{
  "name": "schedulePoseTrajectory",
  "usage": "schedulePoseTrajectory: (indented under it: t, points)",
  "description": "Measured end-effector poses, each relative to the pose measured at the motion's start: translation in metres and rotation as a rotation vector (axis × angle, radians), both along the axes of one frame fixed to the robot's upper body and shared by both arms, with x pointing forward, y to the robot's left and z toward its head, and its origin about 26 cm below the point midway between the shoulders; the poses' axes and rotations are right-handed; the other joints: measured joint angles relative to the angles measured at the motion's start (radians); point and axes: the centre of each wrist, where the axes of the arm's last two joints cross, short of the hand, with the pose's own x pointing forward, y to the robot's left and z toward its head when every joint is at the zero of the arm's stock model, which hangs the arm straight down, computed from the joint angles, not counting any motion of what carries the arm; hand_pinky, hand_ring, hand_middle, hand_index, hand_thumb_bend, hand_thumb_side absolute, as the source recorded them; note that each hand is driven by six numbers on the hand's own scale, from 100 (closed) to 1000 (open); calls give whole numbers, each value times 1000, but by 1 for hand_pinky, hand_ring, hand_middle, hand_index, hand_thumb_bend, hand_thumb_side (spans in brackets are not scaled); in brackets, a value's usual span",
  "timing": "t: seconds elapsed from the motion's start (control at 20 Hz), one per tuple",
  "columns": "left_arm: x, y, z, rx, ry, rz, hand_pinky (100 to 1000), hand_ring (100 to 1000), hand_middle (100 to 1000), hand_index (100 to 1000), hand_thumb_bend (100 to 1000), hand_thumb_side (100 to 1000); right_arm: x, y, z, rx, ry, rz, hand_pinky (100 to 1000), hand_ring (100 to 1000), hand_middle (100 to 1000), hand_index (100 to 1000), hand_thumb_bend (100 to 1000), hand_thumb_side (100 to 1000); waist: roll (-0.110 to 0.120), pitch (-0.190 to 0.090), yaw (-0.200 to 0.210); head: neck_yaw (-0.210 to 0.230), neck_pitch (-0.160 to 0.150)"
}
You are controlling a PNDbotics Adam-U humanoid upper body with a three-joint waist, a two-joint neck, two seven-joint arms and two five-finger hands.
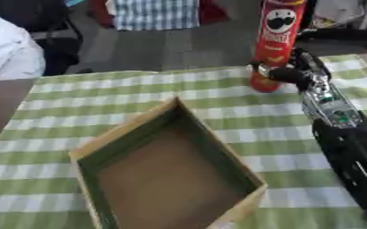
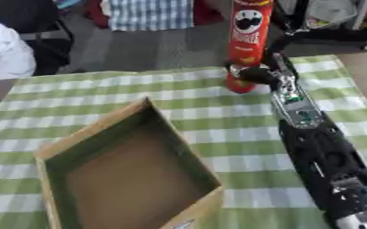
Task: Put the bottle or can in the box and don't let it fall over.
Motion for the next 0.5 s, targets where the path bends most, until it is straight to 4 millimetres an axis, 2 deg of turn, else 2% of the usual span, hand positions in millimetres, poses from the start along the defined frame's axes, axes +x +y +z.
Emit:
schedulePoseTrajectory:
  t: [0.25,0.35,0.4,0.5]
  points:
    - [0,0,-1,0,2,1,694,788,767,790,538,684,-2,2,2,37,-12,19,1000,1000,1000,476,100,100,0,0,-1,0,7]
    - [0,1,-2,0,4,2,694,788,767,789,538,684,-2,3,4,47,-15,27,1000,1000,1000,463,100,100,0,0,-2,0,7]
    - [-1,1,-2,0,5,2,693,787,766,787,531,683,-3,4,4,51,-18,32,1000,1000,1000,401,100,100,0,0,-3,-1,8]
    - [-1,0,-2,0,4,2,692,787,766,784,529,683,-3,5,5,54,-22,41,1000,1000,1000,379,100,100,0,0,-3,-2,8]
